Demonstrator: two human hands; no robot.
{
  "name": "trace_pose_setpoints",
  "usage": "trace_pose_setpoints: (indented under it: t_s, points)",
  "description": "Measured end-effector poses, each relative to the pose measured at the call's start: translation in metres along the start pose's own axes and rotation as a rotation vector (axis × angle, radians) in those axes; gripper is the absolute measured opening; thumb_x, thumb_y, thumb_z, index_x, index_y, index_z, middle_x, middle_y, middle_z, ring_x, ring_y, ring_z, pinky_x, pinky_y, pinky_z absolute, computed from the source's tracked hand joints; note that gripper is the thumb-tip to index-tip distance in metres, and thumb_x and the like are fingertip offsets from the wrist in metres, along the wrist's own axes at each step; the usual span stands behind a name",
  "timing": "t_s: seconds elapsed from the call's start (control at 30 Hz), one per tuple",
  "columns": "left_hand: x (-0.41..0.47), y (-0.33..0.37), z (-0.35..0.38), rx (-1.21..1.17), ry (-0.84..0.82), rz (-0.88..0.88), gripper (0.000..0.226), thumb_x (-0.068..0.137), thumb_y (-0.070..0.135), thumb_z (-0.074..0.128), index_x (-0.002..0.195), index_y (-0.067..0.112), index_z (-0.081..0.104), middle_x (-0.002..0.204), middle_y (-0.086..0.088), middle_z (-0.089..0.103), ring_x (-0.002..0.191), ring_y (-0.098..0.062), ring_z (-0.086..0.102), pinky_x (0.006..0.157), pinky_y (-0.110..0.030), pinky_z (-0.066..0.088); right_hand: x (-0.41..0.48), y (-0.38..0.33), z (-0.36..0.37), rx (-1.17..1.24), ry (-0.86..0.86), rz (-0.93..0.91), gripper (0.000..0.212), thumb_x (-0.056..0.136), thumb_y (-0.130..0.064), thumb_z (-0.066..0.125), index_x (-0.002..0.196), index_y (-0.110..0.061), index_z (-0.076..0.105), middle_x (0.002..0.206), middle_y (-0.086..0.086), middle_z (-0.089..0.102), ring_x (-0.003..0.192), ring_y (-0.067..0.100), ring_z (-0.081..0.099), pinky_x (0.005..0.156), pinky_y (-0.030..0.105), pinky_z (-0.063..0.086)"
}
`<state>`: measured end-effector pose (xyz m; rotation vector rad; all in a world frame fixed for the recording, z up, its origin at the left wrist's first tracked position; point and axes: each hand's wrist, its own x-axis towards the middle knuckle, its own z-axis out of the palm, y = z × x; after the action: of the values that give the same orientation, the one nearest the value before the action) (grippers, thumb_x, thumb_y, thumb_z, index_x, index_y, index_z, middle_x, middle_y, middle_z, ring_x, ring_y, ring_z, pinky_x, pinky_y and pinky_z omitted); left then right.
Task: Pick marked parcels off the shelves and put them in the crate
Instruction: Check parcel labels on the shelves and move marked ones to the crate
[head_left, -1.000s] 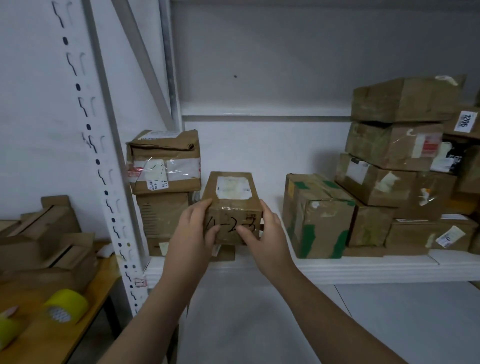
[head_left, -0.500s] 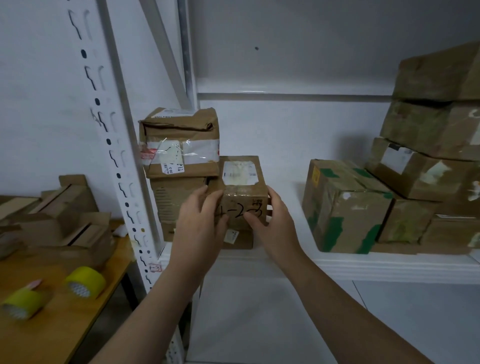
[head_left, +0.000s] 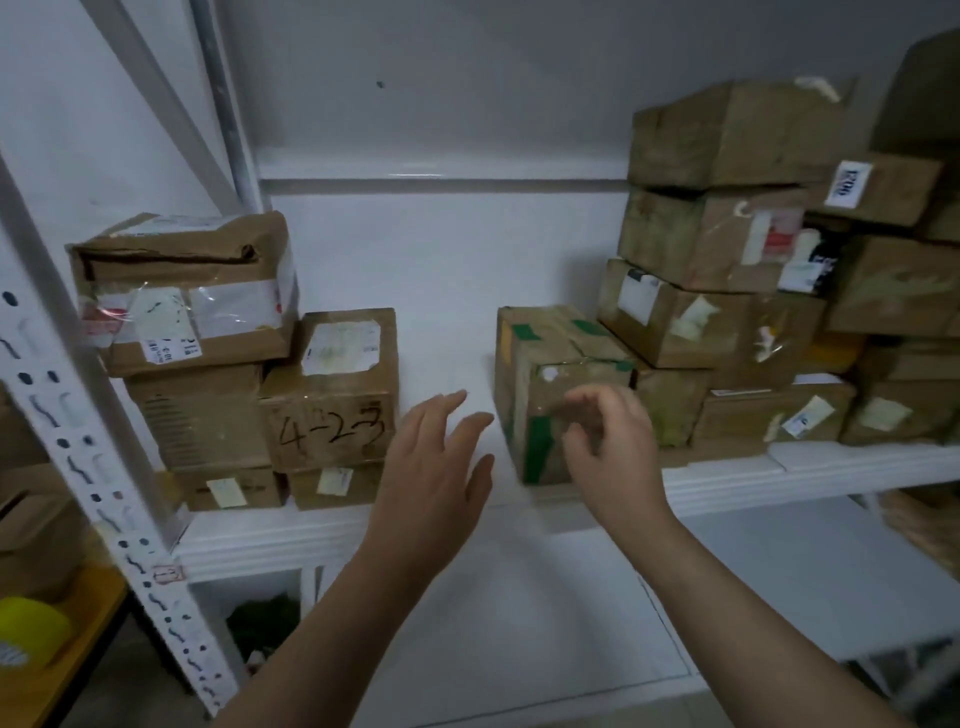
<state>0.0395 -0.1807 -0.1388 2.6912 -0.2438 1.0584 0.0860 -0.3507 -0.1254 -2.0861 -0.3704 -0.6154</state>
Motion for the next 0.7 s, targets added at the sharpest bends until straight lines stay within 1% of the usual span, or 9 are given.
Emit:
trace_pose_setpoints:
  t_s: [0.07, 0.13, 0.2, 0.3, 0.37, 0.47, 0.57, 0.63, 0.7]
  points:
    - [0.013, 0.022, 0.015, 0.027, -0.035, 0.008, 0.044, 0.074, 0.025, 0.077, 0.114, 0.014, 0.063, 0.124, -0.014, 0.060, 0.114, -0.033, 0.057, 0.094, -0.040, 0.038, 0.004, 0.014, -0.020, -0.053, 0.024, 0.037, 0.028, 0.085, -0.003, 0.056, 0.106, -0.022, 0.056, 0.116, -0.007, 0.046, 0.114, 0.011, 0.041, 0.091, 0.021, 0.034]
    - [0.034, 0.041, 0.029, 0.048, -0.050, 0.018, 0.049, 0.076, 0.031, 0.074, 0.119, 0.012, 0.061, 0.126, -0.016, 0.059, 0.113, -0.034, 0.057, 0.092, -0.043, 0.046, 0.010, 0.025, -0.037, -0.055, 0.008, 0.062, 0.035, 0.085, -0.003, 0.055, 0.116, -0.019, 0.055, 0.120, -0.007, 0.043, 0.113, 0.007, 0.039, 0.091, 0.019, 0.031]
    - [0.058, 0.056, 0.042, 0.085, -0.079, 0.052, 0.050, 0.086, 0.038, 0.056, 0.129, 0.014, 0.055, 0.133, -0.017, 0.054, 0.119, -0.036, 0.053, 0.094, -0.047, 0.047, 0.016, 0.034, -0.050, -0.009, -0.049, 0.089, 0.043, 0.083, 0.001, 0.054, 0.121, -0.019, 0.053, 0.118, -0.009, 0.040, 0.111, 0.008, 0.042, 0.094, 0.025, 0.038]
    - [0.076, 0.072, 0.056, 0.166, -0.165, 0.065, 0.056, 0.094, 0.048, 0.030, 0.141, 0.020, 0.042, 0.145, -0.012, 0.043, 0.131, -0.037, 0.040, 0.105, -0.049, 0.035, 0.022, 0.049, -0.059, 0.072, -0.124, 0.117, 0.050, 0.083, 0.005, 0.053, 0.126, -0.018, 0.050, 0.121, -0.006, 0.045, 0.109, 0.008, 0.048, 0.097, 0.029, 0.045]
    - [0.075, 0.073, 0.062, 0.144, -0.156, -0.011, 0.056, 0.095, 0.049, 0.032, 0.143, 0.020, 0.039, 0.143, -0.007, 0.045, 0.132, -0.032, 0.036, 0.107, -0.045, 0.032, 0.023, 0.060, -0.059, 0.159, -0.170, 0.122, 0.055, 0.084, 0.007, 0.052, 0.134, -0.016, 0.046, 0.128, -0.004, 0.051, 0.113, 0.006, 0.051, 0.099, 0.027, 0.047]
    - [0.063, 0.073, 0.055, 0.053, -0.038, -0.126, 0.060, 0.089, 0.055, 0.039, 0.136, 0.020, 0.048, 0.126, -0.008, 0.053, 0.120, -0.032, 0.042, 0.096, -0.044, 0.043, 0.021, 0.067, -0.054, 0.301, -0.301, 0.073, 0.066, 0.084, 0.007, 0.051, 0.143, -0.021, 0.038, 0.134, -0.006, 0.052, 0.122, 0.007, 0.049, 0.100, 0.029, 0.047]
    - [0.050, 0.078, 0.048, -0.034, -0.002, -0.211, 0.066, 0.082, 0.065, 0.040, 0.131, 0.022, 0.050, 0.122, -0.007, 0.045, 0.117, -0.025, 0.037, 0.091, -0.037, 0.044, 0.016, 0.071, -0.044, 0.370, -0.422, -0.046, 0.075, 0.081, 0.005, 0.049, 0.145, -0.030, 0.034, 0.135, -0.006, 0.052, 0.123, 0.010, 0.051, 0.095, 0.030, 0.051]
    - [0.041, 0.082, 0.042, -0.137, 0.050, -0.320, 0.071, 0.075, 0.071, 0.043, 0.125, 0.020, 0.049, 0.117, 0.000, 0.036, 0.112, -0.016, 0.030, 0.088, -0.030, 0.039, 0.009, 0.072, -0.038, 0.366, -0.431, -0.129, 0.075, 0.080, 0.001, 0.048, 0.146, -0.031, 0.031, 0.145, -0.006, 0.041, 0.134, 0.009, 0.039, 0.106, 0.028, 0.041]
    - [0.035, 0.080, 0.037, -0.248, 0.129, -0.438, 0.074, 0.067, 0.073, 0.048, 0.113, 0.014, 0.045, 0.112, 0.003, 0.029, 0.105, -0.012, 0.025, 0.085, -0.026, 0.031, 0.001, 0.072, -0.031, 0.319, -0.409, -0.243, 0.072, 0.079, 0.000, 0.047, 0.140, -0.035, 0.033, 0.149, -0.007, 0.034, 0.140, 0.008, 0.028, 0.113, 0.022, 0.028]
